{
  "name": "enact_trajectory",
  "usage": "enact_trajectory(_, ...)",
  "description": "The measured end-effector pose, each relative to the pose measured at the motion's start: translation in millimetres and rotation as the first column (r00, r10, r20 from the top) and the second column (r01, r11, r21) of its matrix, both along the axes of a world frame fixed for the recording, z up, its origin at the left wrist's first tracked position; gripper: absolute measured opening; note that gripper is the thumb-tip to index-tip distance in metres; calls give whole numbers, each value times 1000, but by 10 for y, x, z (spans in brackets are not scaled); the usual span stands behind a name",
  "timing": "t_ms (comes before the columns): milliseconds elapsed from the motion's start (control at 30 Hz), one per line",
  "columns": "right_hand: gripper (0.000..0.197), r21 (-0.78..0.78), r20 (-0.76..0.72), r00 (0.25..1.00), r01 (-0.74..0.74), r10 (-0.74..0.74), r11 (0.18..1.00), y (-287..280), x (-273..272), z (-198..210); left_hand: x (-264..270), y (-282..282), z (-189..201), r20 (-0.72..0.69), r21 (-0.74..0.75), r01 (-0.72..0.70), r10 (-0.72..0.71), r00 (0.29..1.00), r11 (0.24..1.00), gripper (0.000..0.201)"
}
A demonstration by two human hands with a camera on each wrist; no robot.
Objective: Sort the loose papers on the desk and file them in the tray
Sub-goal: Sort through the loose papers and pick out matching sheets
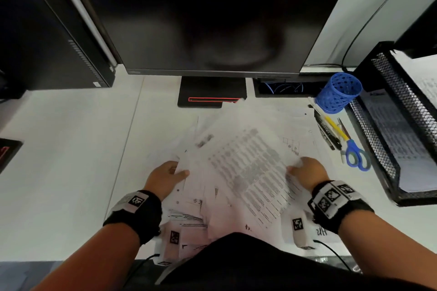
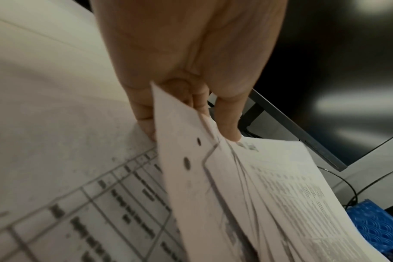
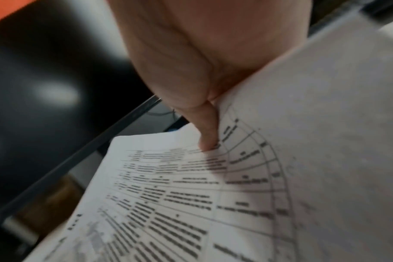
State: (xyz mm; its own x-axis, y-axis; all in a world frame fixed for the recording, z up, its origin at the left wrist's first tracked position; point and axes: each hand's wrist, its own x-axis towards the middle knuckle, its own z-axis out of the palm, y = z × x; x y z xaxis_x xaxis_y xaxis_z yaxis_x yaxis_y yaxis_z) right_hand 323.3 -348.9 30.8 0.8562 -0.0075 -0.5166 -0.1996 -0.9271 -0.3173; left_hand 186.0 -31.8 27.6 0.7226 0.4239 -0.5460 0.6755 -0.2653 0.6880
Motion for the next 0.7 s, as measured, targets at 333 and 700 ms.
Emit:
enact_trajectory(333, 83, -19, -143, 943, 301, -301, 953, -265, 5, -49, 53, -134, 10, -1, -149, 23, -24, 1000, 989, 56)
enact_trajectory(700, 46, -97, -83, 974, 203, -211, 974, 66, -89, -53, -169, -362, -115, 28, -4, -22, 22, 999, 1000, 69)
